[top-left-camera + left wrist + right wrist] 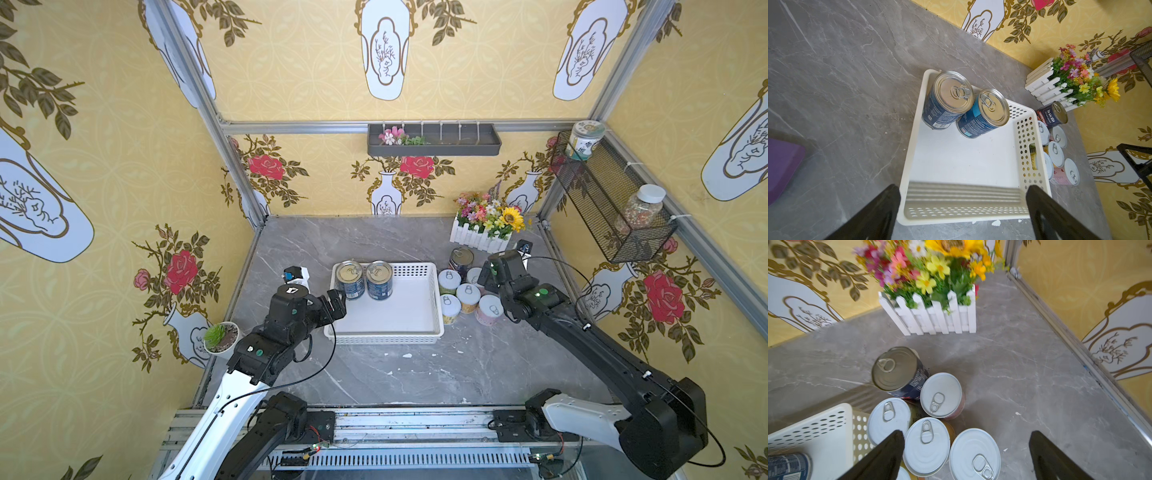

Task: Put the canned food in the basket
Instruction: Pick up the canned food from the center of the board.

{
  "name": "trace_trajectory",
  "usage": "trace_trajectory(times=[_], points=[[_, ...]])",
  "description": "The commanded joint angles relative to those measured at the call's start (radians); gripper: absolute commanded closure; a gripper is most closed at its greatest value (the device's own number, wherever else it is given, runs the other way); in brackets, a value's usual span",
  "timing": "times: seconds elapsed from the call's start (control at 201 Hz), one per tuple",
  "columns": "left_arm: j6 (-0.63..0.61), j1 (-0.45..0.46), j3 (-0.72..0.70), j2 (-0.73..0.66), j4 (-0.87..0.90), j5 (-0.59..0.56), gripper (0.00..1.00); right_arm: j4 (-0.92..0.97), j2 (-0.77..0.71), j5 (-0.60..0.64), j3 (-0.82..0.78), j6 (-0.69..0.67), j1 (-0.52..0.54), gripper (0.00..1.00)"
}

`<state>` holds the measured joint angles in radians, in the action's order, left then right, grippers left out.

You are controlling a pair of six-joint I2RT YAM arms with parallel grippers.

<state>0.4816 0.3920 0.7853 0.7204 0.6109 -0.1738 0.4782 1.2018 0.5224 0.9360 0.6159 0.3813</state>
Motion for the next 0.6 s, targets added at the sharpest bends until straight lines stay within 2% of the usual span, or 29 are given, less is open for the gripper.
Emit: trace_trajectory(times=[0.0,0.105,0.234,0.374,0.593], points=[[0.005,0.001,0.002,0.009,0.004,-0.013,0.00,0.016,0.056,-0.121,0.007,0.048,-0.058,0.03],[0.007,0.001,-0.003,0.001,0.003,-0.016,0.00,0.049,0.109,-0.142,0.016,0.069,-0.107,0.03],[0.006,0.001,-0.001,0.005,0.003,-0.015,0.00,0.027,0.119,-0.248,-0.043,0.090,-0.157,0.03],[0.007,0.001,-0.003,-0.001,0.001,-0.013,0.00,-0.022,0.111,-0.317,-0.116,0.092,-0.177,0.03],[0.008,0.008,-0.003,-0.006,0.003,-0.022,0.00,-0.070,0.134,-0.390,-0.141,0.083,-0.189,0.03]])
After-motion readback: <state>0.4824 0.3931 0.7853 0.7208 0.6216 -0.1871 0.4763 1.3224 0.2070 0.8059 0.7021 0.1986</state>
